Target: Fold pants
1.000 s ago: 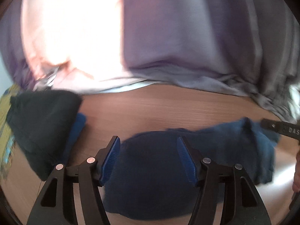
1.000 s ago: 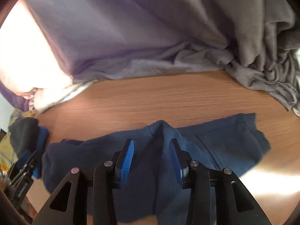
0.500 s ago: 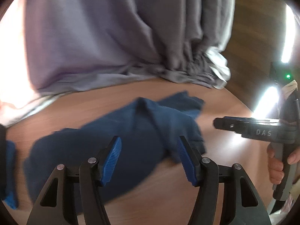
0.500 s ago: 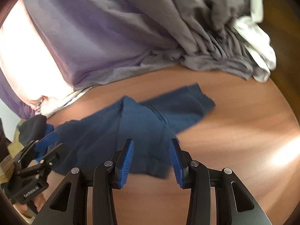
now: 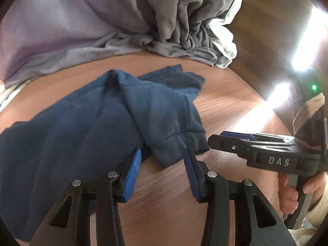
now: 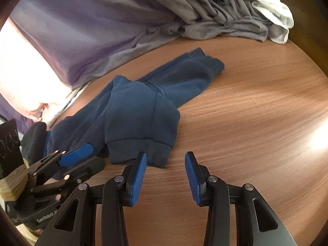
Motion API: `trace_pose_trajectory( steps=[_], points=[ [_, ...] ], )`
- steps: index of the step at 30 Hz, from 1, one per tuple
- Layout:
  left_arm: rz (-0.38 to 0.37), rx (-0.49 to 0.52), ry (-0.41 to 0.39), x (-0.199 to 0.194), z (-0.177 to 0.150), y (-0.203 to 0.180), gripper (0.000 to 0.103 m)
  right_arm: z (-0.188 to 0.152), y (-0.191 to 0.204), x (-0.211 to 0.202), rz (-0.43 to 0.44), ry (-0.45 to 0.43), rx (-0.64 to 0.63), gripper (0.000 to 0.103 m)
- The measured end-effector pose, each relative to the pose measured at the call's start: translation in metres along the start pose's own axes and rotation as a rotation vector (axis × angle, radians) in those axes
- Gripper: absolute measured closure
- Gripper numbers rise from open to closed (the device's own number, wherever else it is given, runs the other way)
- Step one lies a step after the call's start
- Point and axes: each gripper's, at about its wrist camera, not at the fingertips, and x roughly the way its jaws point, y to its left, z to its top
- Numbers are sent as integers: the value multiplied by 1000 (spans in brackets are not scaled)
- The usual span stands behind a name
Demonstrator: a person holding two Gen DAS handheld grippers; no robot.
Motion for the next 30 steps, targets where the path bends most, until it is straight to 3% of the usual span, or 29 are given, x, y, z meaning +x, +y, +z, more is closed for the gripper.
trace_pose_trajectory(
  steps=[11, 15, 17, 19, 24, 30],
  points=[
    [-49, -33, 70, 23, 3, 6, 67, -2, 4, 19, 1, 29, -32, 69],
    [-77, -67, 91, 29, 3, 11, 77, 0, 5, 23, 5, 29, -41, 74],
    [-85, -75, 93, 29, 4, 12, 83, 1, 5, 25, 15, 32, -36, 82],
    [-81, -69, 89, 28, 5, 11, 94, 1, 6, 27, 18, 35, -38, 87],
    [-70, -31, 38, 13, 18, 2, 95, 2, 6, 17, 22, 5, -34, 95],
    [-101, 60, -41, -13, 73, -16, 95, 21, 0, -24, 72, -112, 56, 95]
  ],
)
